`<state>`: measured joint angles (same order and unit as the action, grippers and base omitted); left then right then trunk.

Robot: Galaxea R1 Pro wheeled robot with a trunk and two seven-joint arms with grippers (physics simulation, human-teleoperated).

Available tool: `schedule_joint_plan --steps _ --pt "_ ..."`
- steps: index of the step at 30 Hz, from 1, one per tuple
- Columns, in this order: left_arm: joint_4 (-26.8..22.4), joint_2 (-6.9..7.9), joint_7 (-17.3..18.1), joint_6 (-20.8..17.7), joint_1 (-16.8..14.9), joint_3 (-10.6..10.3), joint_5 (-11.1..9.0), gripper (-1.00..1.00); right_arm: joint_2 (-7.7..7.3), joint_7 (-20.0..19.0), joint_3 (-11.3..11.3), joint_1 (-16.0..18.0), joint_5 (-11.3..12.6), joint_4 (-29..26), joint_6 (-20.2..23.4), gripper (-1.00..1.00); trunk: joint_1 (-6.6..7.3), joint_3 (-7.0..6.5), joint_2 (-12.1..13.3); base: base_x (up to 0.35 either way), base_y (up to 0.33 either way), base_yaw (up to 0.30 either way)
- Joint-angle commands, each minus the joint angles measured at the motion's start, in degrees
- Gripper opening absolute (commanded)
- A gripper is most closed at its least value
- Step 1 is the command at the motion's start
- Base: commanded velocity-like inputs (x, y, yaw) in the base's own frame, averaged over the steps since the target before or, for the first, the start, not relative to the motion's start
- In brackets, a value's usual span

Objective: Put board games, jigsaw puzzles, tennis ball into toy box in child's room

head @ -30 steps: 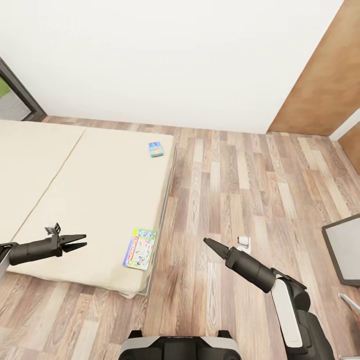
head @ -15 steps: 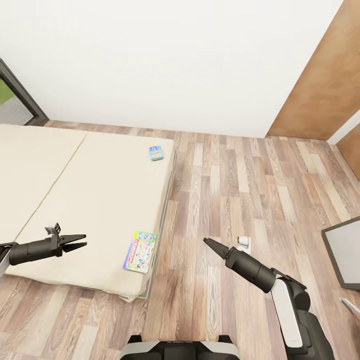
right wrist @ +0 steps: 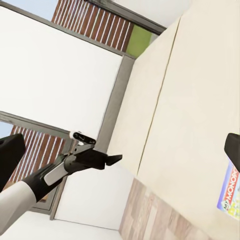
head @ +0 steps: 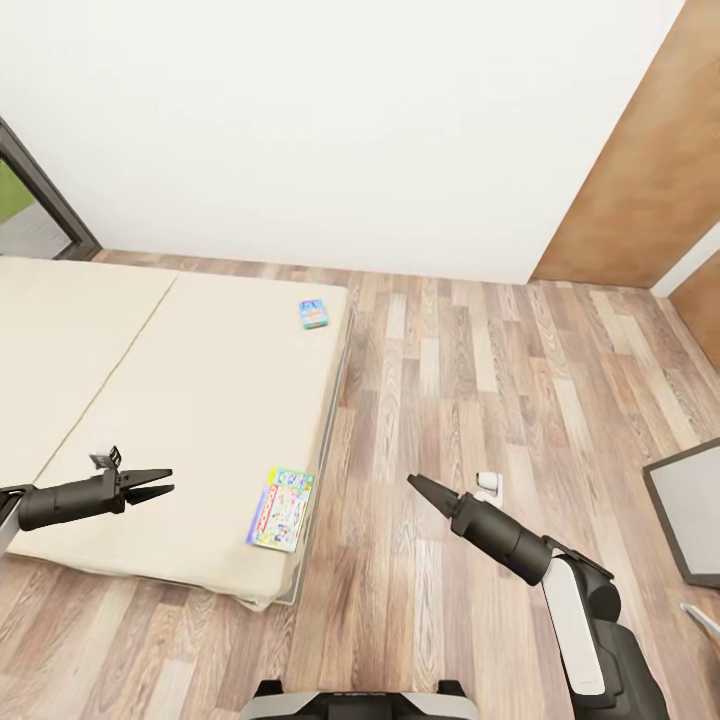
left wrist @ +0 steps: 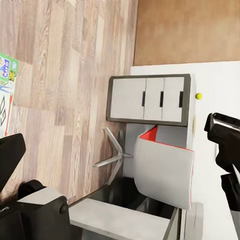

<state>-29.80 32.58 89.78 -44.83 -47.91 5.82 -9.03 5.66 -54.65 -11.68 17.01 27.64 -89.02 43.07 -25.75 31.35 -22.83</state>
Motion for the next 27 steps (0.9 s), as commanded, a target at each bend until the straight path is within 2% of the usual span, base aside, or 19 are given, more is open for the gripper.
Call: schedule_joint_plan --steps 1,27 --pt "0.0 0.00 0.2 -0.6 0.0 0.0 0.0 1.00 0.05 -0.1 -0.1 0.0 0.1 0.0 0.3 1.00 -0.03 -0.02 -0.1 0.000 0.000 0.000" --pt "0.0 0.03 0.2 -0.6 -0.1 0.0 0.0 1.00 0.05 -0.3 -0.1 0.0 0.1 -0.1 0.0 1.00 -0.03 -2.47 -0.1 0.000 0.000 0.000"
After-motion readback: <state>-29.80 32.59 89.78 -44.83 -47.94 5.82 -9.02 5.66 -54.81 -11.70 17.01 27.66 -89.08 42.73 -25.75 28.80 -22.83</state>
